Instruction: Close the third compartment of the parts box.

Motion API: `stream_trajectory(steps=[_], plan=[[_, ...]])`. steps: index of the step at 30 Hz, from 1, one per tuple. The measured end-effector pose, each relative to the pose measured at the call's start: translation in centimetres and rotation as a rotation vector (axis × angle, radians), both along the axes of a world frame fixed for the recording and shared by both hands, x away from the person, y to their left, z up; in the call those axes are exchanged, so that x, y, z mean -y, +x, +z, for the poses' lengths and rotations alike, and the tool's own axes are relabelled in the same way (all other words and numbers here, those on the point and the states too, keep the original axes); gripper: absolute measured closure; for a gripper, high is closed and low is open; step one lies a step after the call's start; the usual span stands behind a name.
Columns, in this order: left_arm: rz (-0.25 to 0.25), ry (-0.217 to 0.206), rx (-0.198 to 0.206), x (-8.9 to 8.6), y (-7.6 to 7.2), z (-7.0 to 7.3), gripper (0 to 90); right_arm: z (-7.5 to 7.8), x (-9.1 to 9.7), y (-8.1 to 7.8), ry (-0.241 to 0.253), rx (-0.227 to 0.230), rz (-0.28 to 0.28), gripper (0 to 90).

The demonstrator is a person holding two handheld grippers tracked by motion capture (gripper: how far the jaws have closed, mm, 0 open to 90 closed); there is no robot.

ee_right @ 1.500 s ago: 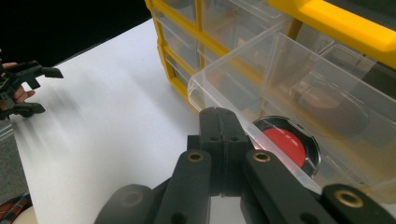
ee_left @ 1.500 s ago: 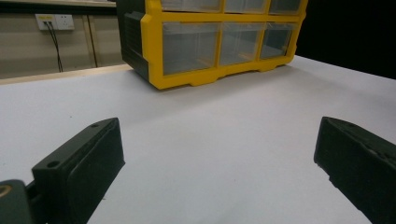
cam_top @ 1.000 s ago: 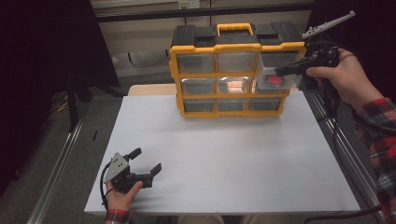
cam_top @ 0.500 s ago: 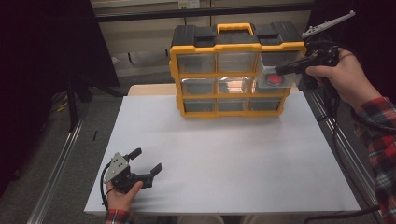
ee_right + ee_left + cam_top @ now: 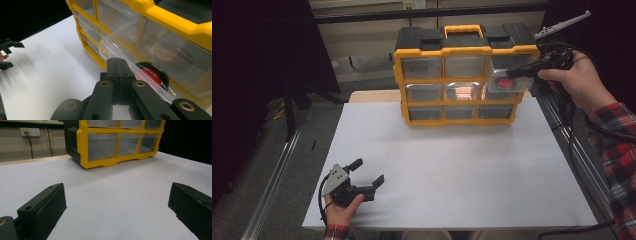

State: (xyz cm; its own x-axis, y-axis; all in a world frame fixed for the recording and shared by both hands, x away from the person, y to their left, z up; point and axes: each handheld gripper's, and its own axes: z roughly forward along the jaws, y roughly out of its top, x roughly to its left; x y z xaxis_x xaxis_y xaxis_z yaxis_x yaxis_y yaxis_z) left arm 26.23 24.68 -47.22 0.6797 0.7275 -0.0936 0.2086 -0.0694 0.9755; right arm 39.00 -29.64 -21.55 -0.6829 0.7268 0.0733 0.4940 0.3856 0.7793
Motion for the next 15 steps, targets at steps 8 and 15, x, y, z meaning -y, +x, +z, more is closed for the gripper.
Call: stream_trajectory(steps=[8,15], plan=[[0.010,0.014,0.002,0.04,0.03,-0.01,1.5,-0.08,0.04,0.19,0.006,0.004,-0.010,90.0],[0.002,0.009,-0.003,0.12,0.03,-0.05,1.5,0.02,0.01,0.40,0.000,0.005,-0.025,90.0]])
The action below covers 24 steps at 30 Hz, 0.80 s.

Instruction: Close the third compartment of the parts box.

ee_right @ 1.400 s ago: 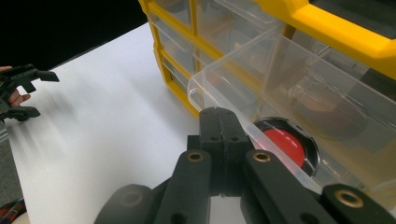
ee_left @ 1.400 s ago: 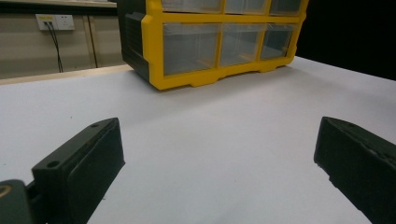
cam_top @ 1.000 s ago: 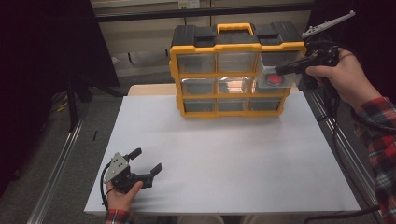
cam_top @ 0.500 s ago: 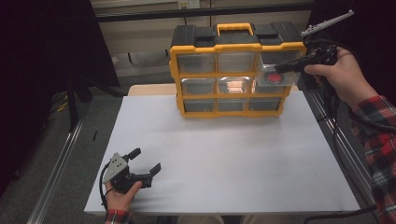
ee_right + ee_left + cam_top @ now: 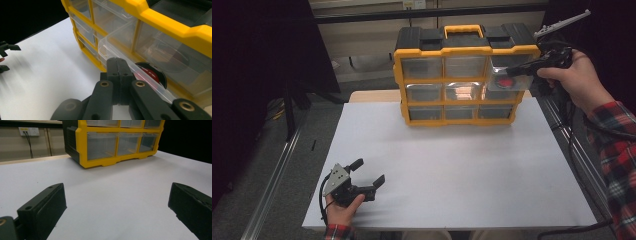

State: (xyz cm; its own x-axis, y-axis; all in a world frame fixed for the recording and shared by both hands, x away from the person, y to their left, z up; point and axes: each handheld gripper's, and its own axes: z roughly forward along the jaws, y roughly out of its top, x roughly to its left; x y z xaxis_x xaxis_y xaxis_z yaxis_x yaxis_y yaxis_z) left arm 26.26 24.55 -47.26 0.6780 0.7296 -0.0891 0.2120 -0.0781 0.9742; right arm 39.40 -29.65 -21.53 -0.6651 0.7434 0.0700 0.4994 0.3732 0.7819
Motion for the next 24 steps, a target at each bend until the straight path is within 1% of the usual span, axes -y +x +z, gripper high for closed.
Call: stream_trajectory(steps=[6,8,11,12,13,15,19,22,24], plan=[[-0.003,-0.001,0.000,-0.01,0.03,-0.03,1.5,-0.13,0.10,0.26,0.017,0.008,0.001,90.0],[-0.003,-0.002,0.001,-0.01,0.02,-0.02,1.5,-0.18,0.13,0.31,0.013,0.009,-0.009,90.0],[0.006,-0.005,0.001,0.00,0.00,-0.02,1.5,-0.29,0.18,0.42,0.021,0.007,-0.014,90.0],[0.010,0.003,0.004,-0.07,0.00,0.00,1.5,-0.31,0.21,0.45,0.021,0.006,-0.013,90.0],[0.006,-0.005,0.000,-0.02,0.01,-0.02,1.5,-0.32,0.21,0.47,0.021,0.004,-0.017,90.0],[-0.005,-0.006,0.000,-0.03,0.05,-0.04,1.5,-0.35,0.22,0.53,0.019,0.006,-0.021,90.0],[0.003,-0.004,0.000,-0.02,0.04,-0.02,1.5,-0.37,0.15,0.67,0.021,0.008,-0.021,90.0],[-0.004,-0.007,-0.002,-0.03,0.07,-0.05,1.5,-0.39,0.19,0.78,0.021,0.010,-0.021,90.0],[-0.002,-0.007,-0.001,0.00,0.05,-0.04,1.5,-0.36,0.16,0.80,0.019,0.006,-0.031,90.0]])
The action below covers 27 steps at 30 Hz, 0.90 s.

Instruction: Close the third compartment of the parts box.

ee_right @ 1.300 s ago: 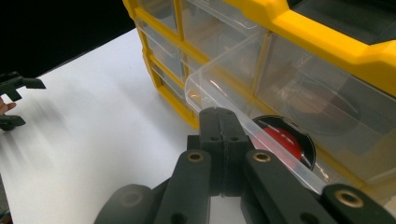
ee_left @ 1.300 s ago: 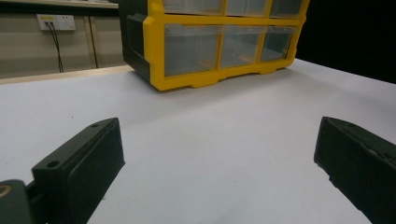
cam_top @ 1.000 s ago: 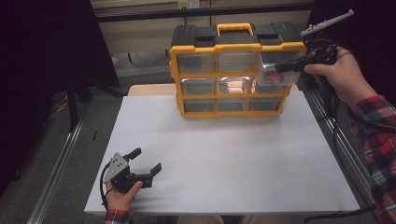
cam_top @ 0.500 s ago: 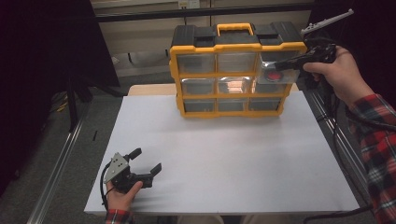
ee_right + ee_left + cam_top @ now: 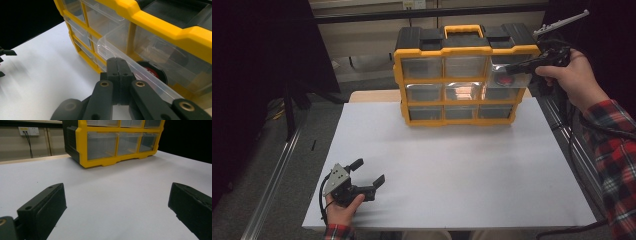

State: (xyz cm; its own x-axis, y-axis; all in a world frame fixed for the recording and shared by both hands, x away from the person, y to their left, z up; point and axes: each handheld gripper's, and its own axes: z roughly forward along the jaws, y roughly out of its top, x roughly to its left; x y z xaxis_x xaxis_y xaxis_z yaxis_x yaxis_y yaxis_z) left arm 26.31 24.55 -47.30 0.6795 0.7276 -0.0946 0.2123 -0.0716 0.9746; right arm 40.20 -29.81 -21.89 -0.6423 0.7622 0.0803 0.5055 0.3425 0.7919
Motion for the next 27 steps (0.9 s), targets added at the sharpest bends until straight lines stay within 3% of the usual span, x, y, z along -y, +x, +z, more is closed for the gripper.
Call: stream_trajectory(steps=[15,27], plan=[[0.008,0.015,0.006,-0.14,0.00,0.04,1.5,0.06,-0.08,0.35,-0.015,0.006,-0.011,90.0],[-0.001,0.002,0.001,-0.04,0.02,0.01,1.5,-0.08,-0.11,0.58,-0.002,0.016,-0.018,90.0]])
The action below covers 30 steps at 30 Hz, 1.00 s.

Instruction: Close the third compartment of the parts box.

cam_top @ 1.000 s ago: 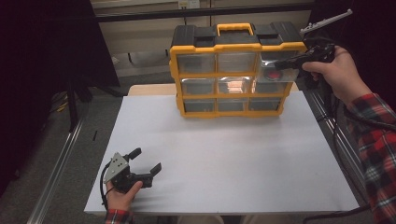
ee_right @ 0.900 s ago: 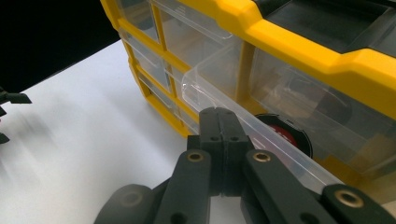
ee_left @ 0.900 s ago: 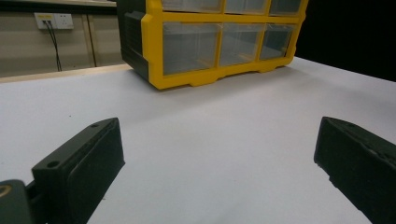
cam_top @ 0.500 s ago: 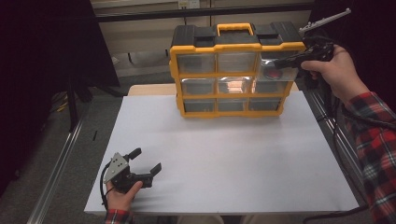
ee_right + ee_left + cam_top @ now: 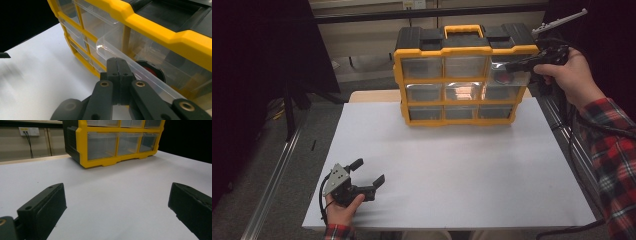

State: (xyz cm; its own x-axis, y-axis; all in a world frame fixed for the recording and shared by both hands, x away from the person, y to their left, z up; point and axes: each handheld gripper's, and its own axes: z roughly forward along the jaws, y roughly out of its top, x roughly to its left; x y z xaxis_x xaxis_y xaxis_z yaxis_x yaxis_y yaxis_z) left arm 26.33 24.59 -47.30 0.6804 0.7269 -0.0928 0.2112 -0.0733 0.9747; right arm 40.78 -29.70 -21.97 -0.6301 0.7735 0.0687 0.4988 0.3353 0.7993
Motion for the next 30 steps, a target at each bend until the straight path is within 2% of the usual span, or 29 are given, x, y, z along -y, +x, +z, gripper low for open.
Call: stream_trajectory(steps=[10,15,20,21,22,27,30], plan=[[0.002,-0.001,-0.001,0.03,0.00,-0.02,1.5,-0.17,0.06,-0.03,0.006,0.006,-0.020,90.0],[0.003,0.000,0.000,0.06,0.01,-0.03,1.5,-0.31,0.01,0.04,0.003,0.005,-0.013,90.0],[0.009,0.010,0.000,0.07,0.02,-0.05,1.5,-0.27,-0.06,0.06,-0.002,0.006,-0.018,90.0],[0.005,0.026,0.003,-0.03,0.05,-0.03,1.5,-0.27,-0.05,0.07,-0.003,0.006,-0.016,90.0],[0.006,0.014,0.001,0.06,0.03,-0.04,1.5,-0.26,-0.08,0.07,-0.007,0.008,-0.019,90.0],[0.005,0.018,-0.003,0.00,0.03,-0.04,1.5,-0.29,-0.10,0.14,0.001,0.010,-0.023,90.0],[0.001,0.006,-0.002,0.02,0.04,-0.05,1.5,-0.32,-0.04,0.22,0.002,0.012,-0.025,90.0]])
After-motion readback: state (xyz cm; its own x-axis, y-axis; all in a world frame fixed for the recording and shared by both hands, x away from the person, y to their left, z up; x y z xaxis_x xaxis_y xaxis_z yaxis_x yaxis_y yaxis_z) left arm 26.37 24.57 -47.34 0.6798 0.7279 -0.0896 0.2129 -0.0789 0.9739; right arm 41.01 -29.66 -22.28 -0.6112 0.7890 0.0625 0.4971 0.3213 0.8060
